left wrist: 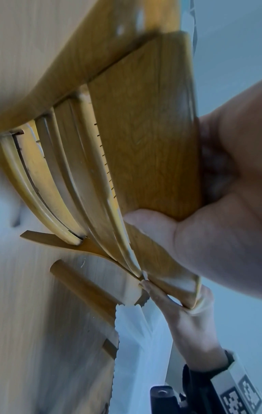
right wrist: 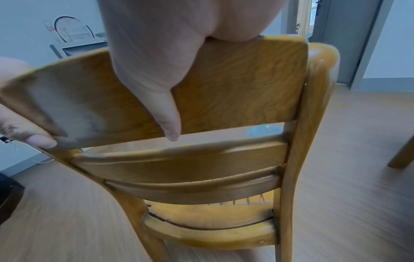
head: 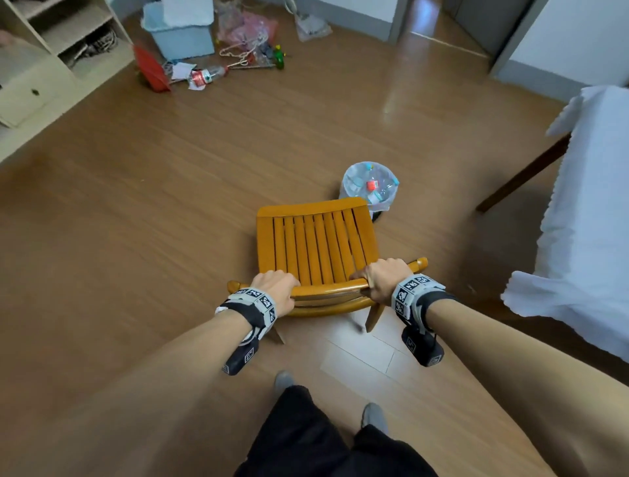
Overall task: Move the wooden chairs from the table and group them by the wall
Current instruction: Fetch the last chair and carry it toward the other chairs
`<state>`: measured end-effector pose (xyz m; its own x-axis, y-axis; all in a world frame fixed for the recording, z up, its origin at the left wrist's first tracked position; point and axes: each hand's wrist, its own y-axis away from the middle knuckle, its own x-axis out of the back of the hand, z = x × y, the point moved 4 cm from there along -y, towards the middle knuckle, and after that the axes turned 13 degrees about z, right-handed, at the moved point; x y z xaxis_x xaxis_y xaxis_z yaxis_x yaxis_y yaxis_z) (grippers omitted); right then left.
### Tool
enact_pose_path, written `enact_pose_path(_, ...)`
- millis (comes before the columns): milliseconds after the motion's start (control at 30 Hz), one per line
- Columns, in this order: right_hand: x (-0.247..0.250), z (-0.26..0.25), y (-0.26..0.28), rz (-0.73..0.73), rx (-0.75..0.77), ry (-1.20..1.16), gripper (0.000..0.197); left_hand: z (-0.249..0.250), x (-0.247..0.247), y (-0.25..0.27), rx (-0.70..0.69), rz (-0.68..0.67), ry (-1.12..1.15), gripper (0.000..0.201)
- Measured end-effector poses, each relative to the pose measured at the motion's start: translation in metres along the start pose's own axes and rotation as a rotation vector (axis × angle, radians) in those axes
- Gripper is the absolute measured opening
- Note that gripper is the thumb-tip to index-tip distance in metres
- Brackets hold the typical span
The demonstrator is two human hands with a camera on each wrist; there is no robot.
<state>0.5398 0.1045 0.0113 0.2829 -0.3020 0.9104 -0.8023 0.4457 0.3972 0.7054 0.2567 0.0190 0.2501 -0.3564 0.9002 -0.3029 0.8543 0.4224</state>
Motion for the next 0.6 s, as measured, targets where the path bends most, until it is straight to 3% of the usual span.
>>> enact_pose_path(167, 0.016, -0.044, -0.071, 0.033, -0.009, 0.011, 0.042, -0.079, 0.012, -0.031, 0.019, -0.001, 0.014, 0.037)
enact_pose_path(300, 0.029, -0.063, -0.132, 0.045, -0.048, 0.005, 0.043, -0.131, 0.026, -0.071, 0.040, -0.009, 0.003, 0.047)
enact_pose_path(600, 0.084, -0.052, -0.280, 0.098, -0.069, -0.003, 0.043, -0.215, 0.099, -0.199, 0.080, -0.042, -0.071, 0.058)
